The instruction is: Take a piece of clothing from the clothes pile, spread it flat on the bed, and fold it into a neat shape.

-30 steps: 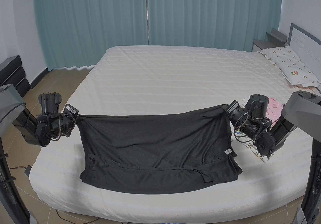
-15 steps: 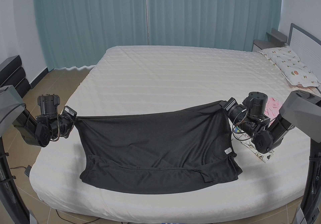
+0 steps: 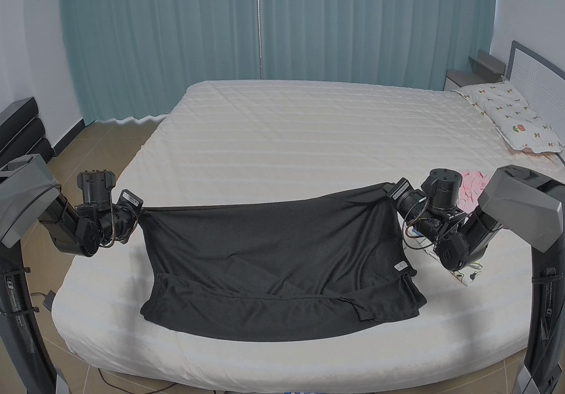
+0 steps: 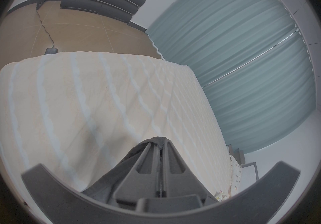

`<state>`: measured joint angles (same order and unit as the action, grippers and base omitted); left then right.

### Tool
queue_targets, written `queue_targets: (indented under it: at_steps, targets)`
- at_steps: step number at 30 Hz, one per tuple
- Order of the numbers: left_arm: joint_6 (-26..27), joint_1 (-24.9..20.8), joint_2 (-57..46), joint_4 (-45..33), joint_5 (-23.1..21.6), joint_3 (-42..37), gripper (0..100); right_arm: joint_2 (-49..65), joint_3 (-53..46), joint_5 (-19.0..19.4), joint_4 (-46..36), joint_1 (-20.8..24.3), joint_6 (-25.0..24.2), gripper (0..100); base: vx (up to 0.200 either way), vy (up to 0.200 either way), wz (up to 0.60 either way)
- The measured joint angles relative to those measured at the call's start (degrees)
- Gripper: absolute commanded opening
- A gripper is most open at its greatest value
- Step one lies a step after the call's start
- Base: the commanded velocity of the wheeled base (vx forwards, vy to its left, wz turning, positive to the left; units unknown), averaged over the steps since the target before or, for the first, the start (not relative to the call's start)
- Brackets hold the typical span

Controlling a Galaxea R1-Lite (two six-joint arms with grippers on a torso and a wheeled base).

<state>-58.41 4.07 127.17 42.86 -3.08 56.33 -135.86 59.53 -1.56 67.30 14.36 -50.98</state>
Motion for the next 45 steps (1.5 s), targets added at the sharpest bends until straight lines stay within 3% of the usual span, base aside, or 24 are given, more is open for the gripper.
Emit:
queue_targets:
  at_steps: [16,25,33,45]
  targets:
    - [0.9,-0.2,3.6,-0.4,-0.5,1.3,0,-3.5,-0.2,0.9,-0.8,-0.3,2.1,0,0.0,0.0,0.0]
    - [6.3,-0.5,2.0,-0.3,-1.8,-4.2,0,-3.6,-5.2,2.2,-0.7,-1.8,7.0,0,0.0,0.0,0.0]
    - [14.4,-1.0,1.1,-0.1,-1.9,-11.2,0,-3.5,-13.0,3.8,1.7,-2.7,11.8,0,0.0,0.0,0.0]
    - [16.9,-2.3,0.1,-0.3,-2.0,-17.5,0,-3.7,-18.6,5.4,2.5,-3.0,14.9,0,0.0,0.0,0.0]
